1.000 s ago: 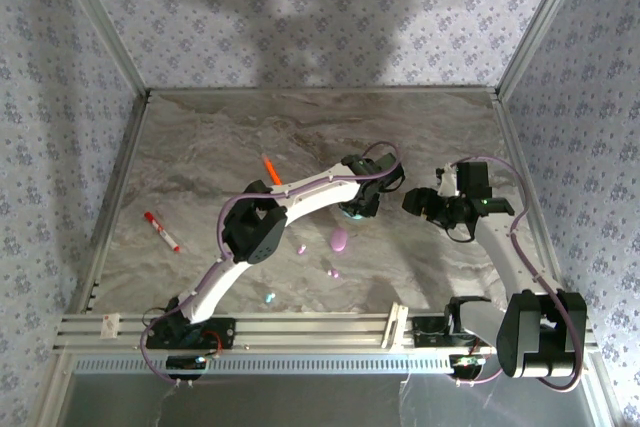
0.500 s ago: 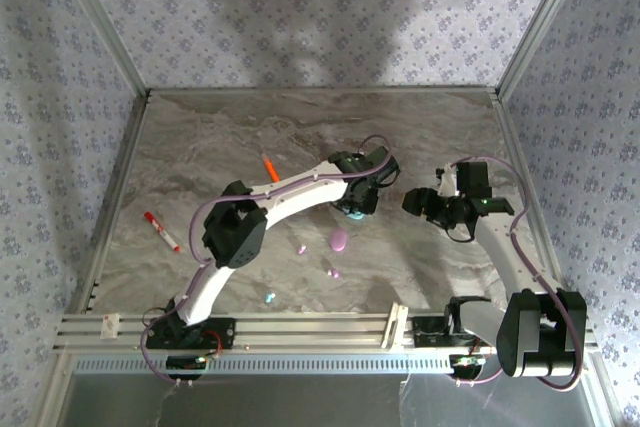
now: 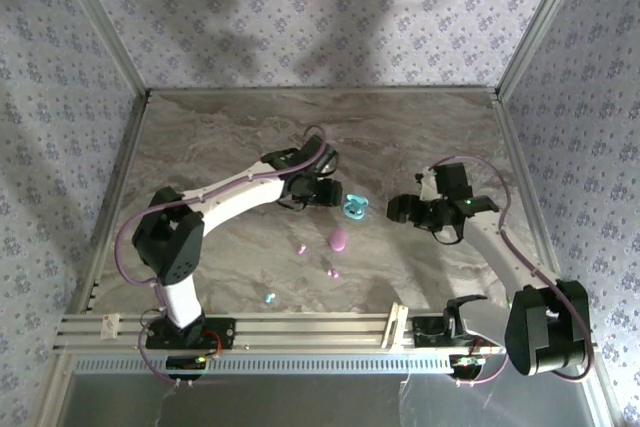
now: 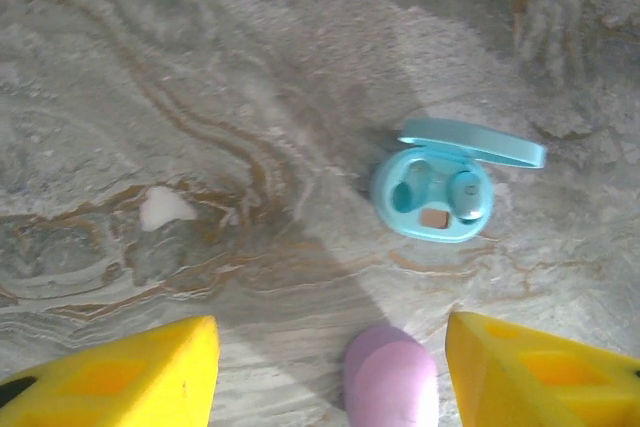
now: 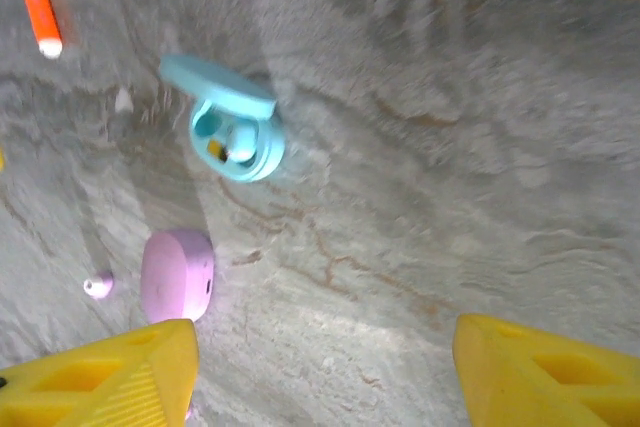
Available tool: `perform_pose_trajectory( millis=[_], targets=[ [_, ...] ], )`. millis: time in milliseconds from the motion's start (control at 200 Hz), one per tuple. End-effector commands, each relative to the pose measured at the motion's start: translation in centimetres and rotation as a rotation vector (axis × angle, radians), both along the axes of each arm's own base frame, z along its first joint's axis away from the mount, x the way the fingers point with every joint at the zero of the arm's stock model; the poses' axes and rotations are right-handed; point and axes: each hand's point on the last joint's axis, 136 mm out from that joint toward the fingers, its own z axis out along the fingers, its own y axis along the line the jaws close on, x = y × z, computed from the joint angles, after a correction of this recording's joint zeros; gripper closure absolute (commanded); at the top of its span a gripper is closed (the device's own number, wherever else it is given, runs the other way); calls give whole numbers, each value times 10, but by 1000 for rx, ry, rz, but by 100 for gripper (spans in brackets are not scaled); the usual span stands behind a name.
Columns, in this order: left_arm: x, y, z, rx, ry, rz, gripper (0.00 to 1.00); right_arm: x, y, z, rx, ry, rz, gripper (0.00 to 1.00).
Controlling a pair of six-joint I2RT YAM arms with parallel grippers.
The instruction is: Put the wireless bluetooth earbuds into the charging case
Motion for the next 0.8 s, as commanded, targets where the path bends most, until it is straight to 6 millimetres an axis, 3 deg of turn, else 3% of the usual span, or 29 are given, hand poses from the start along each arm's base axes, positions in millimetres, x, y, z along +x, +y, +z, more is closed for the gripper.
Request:
perform_pose_trajectory(
  millis=[0, 465, 795],
  targets=[
    [1, -1, 9, -127, 2, -15, 35, 5, 13, 0, -102, -50, 60, 30],
    [2, 57, -12, -163, 39, 93, 17, 17, 65, -42, -378, -78, 232, 11],
    [2, 71, -17, -166, 46, 125, 10, 38, 56, -64, -549, -55, 198, 8]
  ],
)
